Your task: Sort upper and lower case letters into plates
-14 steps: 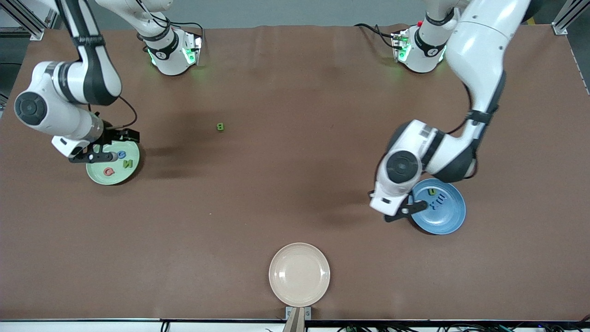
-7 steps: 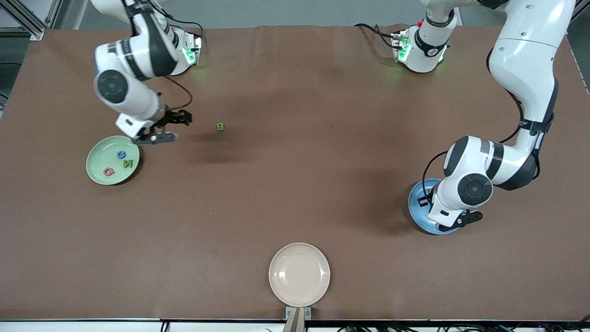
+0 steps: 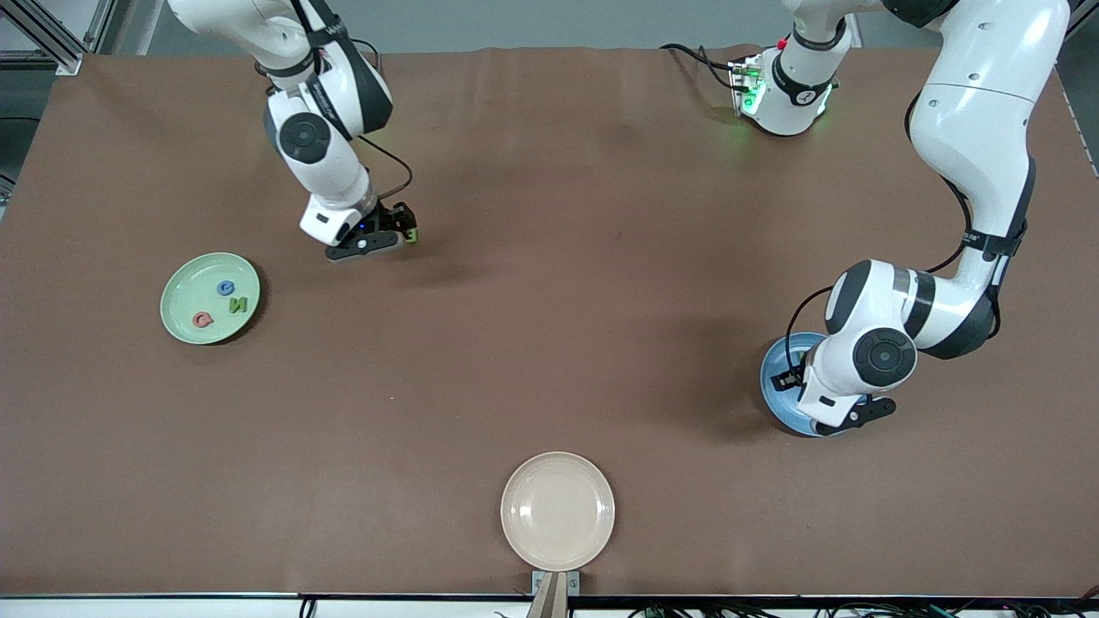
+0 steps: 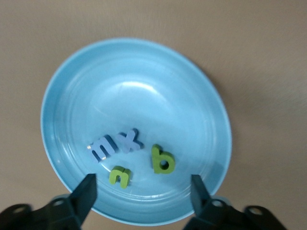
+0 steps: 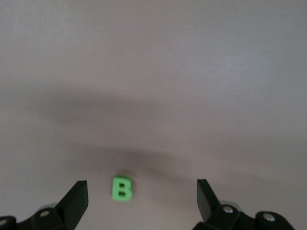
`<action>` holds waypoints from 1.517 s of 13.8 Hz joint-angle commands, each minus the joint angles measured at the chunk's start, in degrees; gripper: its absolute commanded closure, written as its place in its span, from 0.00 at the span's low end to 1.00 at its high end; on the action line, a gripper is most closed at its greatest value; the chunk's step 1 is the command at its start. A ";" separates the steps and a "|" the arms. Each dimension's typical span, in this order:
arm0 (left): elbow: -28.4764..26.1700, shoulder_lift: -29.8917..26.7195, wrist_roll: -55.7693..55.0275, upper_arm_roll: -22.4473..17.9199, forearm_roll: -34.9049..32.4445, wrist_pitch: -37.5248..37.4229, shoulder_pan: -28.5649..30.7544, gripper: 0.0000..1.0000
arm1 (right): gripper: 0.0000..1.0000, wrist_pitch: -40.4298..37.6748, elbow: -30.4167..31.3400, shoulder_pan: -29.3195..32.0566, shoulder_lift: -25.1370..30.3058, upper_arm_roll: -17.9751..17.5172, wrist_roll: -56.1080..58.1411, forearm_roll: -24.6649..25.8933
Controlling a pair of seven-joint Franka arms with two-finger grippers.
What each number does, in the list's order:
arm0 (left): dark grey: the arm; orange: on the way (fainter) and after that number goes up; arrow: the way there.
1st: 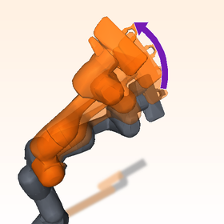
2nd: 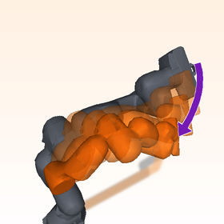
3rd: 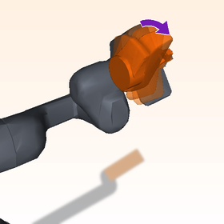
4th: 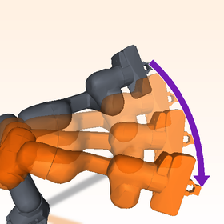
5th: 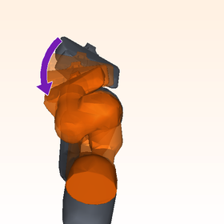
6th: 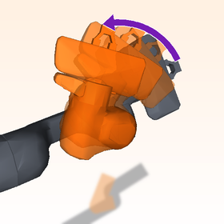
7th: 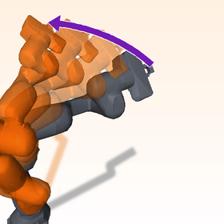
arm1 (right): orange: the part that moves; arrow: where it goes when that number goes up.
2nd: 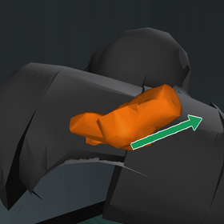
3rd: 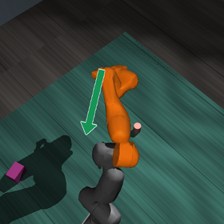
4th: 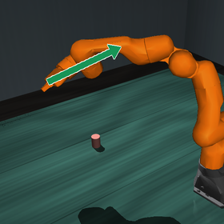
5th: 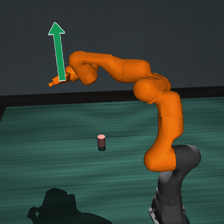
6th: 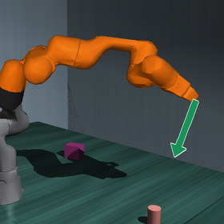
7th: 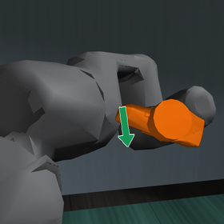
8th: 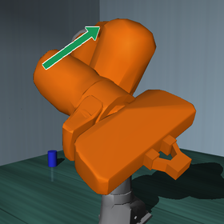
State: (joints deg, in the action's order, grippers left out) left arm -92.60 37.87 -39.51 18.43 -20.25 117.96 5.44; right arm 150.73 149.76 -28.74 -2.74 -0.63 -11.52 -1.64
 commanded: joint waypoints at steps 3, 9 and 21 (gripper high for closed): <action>4.43 -7.53 1.10 0.72 0.91 -7.20 0.27 0.00 | 0.00 9.50 0.27 -2.64 -9.38 0.63 0.01 -0.56; 8.05 -16.14 4.07 0.64 6.54 -13.63 3.17 0.00 | 0.04 8.97 1.50 -3.16 -9.30 0.46 -2.27 -0.65; 7.44 -30.82 26.83 -0.32 11.02 -24.25 4.23 0.00 | 0.36 2.82 1.76 -5.80 -8.24 0.46 -4.21 -0.65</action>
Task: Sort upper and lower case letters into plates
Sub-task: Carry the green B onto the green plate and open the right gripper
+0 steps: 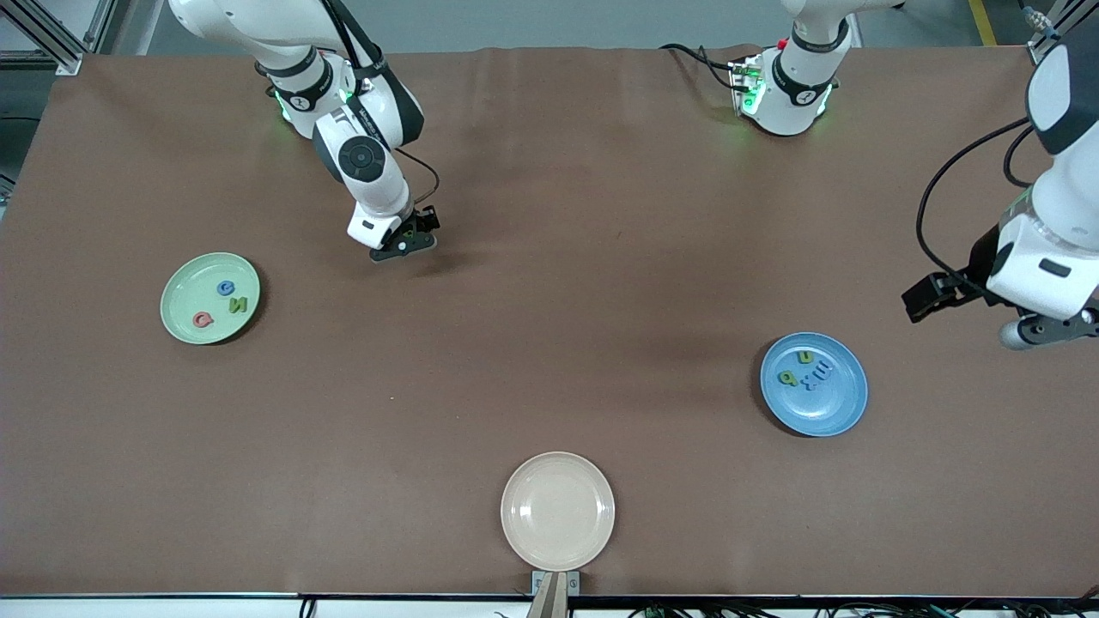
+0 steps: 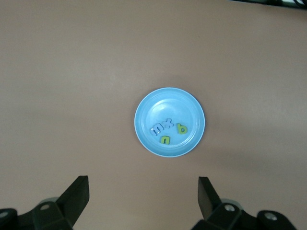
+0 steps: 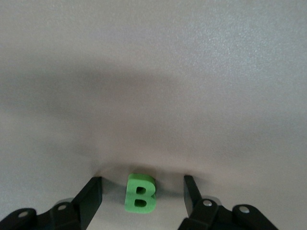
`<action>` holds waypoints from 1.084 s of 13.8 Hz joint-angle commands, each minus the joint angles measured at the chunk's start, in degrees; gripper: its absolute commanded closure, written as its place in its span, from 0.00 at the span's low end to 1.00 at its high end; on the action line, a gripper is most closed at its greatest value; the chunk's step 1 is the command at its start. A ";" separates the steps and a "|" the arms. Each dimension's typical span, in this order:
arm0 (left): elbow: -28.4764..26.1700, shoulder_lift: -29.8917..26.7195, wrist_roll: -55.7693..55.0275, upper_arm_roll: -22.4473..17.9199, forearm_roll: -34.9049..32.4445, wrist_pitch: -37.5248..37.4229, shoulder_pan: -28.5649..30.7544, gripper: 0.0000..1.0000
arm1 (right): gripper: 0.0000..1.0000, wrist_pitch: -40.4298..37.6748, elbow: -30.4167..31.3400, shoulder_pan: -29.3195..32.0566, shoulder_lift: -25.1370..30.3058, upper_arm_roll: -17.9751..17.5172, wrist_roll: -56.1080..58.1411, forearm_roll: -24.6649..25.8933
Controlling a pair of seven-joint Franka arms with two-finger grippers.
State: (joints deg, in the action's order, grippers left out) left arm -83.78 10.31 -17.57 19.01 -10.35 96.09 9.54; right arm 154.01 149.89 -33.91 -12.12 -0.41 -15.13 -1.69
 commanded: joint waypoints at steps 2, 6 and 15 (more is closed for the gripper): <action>-1.91 -5.56 9.72 -5.98 1.47 -5.72 -3.63 0.00 | 0.49 -0.47 1.63 -0.64 1.13 0.24 -0.61 -0.60; -2.52 -8.72 16.16 -15.84 6.84 -10.73 -8.91 0.00 | 0.70 -0.64 1.63 -0.55 1.13 0.32 -0.61 -0.60; -5.69 -11.81 16.60 -16.29 7.01 -11.01 -10.06 0.00 | 0.88 -12.98 -0.38 2.68 11.20 1.55 0.00 -0.43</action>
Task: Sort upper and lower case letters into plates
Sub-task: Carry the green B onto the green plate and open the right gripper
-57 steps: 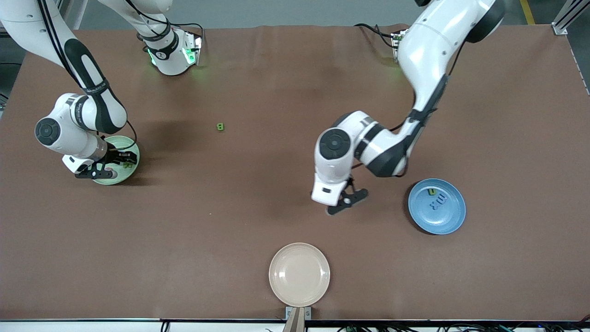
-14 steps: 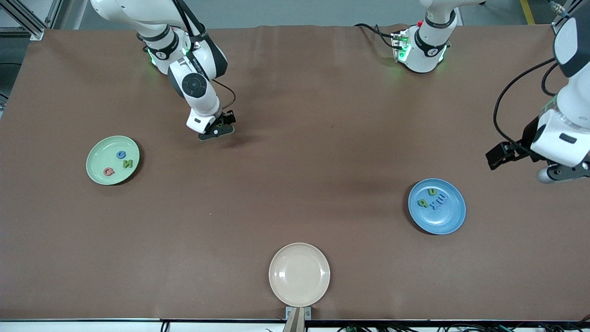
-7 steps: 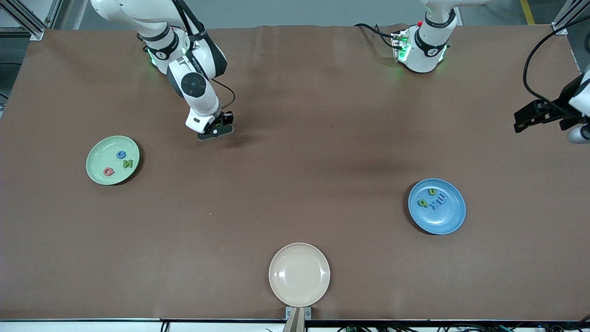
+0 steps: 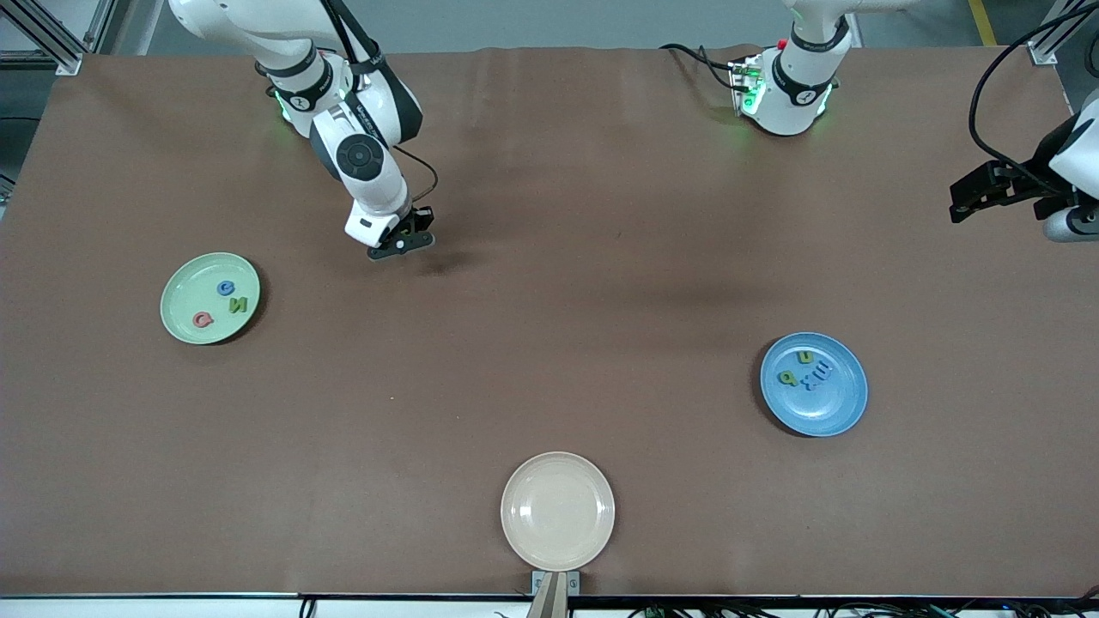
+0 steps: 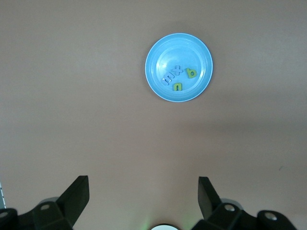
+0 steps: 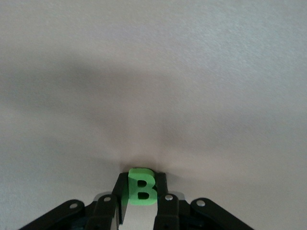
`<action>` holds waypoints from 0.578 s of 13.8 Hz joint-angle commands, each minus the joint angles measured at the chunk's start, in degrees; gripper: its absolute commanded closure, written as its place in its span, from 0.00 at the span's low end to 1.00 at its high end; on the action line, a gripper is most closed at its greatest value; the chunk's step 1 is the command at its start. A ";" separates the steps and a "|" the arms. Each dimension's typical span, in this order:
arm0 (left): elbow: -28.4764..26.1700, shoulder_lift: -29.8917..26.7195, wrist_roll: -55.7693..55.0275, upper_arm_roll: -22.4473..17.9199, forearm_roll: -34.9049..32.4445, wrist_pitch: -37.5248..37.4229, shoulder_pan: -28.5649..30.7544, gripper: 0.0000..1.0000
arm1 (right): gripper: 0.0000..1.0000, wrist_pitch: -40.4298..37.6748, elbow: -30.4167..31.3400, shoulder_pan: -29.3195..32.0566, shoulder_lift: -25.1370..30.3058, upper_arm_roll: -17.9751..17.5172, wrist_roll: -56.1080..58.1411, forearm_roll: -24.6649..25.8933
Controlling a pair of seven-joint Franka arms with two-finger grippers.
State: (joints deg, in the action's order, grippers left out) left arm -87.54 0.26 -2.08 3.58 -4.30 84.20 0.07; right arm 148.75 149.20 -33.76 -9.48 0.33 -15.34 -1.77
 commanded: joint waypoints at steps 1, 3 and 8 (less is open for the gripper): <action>-3.15 -2.45 0.68 -0.85 1.04 1.14 -0.86 0.00 | 0.88 -14.64 -1.61 5.51 12.17 0.98 1.36 0.44; -5.44 -3.77 -0.55 -1.20 0.69 4.03 -2.78 0.00 | 0.88 -26.87 -6.70 13.41 16.31 1.24 8.70 1.76; -5.01 -3.34 -0.29 -2.26 0.87 6.84 -4.02 0.00 | 0.88 -26.60 -9.10 34.16 17.83 1.25 32.71 7.81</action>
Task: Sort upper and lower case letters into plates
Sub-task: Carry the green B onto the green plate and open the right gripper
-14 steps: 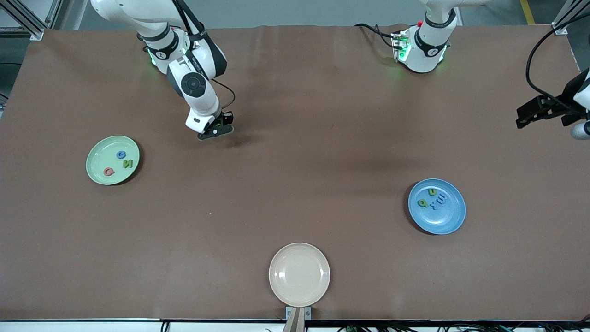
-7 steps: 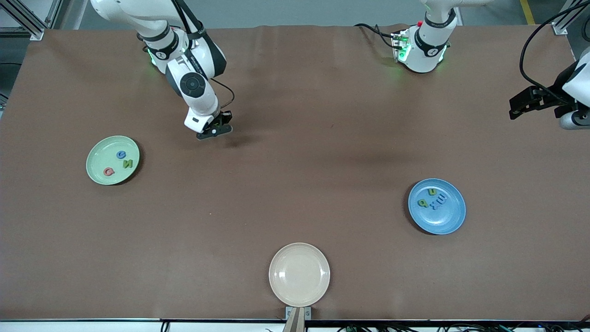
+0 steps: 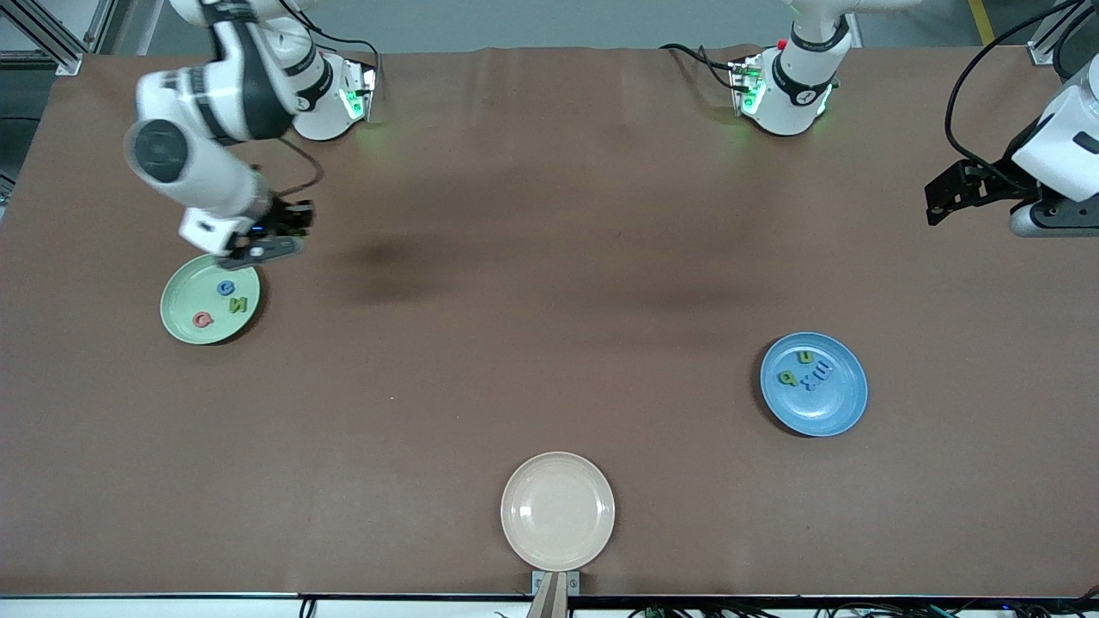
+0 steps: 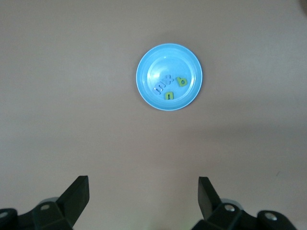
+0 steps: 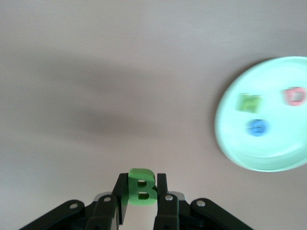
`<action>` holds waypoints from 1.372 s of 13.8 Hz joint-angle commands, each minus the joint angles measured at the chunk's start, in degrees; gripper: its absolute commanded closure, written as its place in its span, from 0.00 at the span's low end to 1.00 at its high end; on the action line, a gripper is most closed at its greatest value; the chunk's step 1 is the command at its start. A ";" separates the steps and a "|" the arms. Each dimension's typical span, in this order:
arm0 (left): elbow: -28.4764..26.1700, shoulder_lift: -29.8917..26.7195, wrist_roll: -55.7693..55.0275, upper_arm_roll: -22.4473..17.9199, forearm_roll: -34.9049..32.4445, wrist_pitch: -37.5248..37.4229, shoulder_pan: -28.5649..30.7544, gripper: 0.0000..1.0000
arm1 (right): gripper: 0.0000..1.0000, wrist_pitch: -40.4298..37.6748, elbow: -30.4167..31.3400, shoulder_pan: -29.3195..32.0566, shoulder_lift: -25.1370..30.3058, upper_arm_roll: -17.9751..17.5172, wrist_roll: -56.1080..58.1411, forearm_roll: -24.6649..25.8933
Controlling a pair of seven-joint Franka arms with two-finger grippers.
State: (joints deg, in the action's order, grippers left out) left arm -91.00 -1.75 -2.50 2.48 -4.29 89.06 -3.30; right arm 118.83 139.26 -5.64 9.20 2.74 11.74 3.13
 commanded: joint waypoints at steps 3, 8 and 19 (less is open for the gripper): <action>-1.72 -1.59 0.48 -1.17 0.95 3.32 -0.56 0.00 | 0.88 9.12 0.84 15.10 -4.79 -1.16 14.42 4.25; -2.61 -0.98 -0.05 -0.38 1.04 -0.37 -0.12 0.00 | 0.87 24.57 0.75 24.61 -17.88 -1.25 21.39 4.25; -1.11 -1.94 1.27 1.12 1.04 -1.08 0.14 0.00 | 0.41 29.00 -3.38 28.84 -26.78 -1.25 25.17 4.08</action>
State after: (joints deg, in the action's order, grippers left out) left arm -92.31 -2.98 -2.18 3.40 -4.23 88.83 -3.34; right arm 148.09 136.74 21.99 -17.08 2.67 36.36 6.55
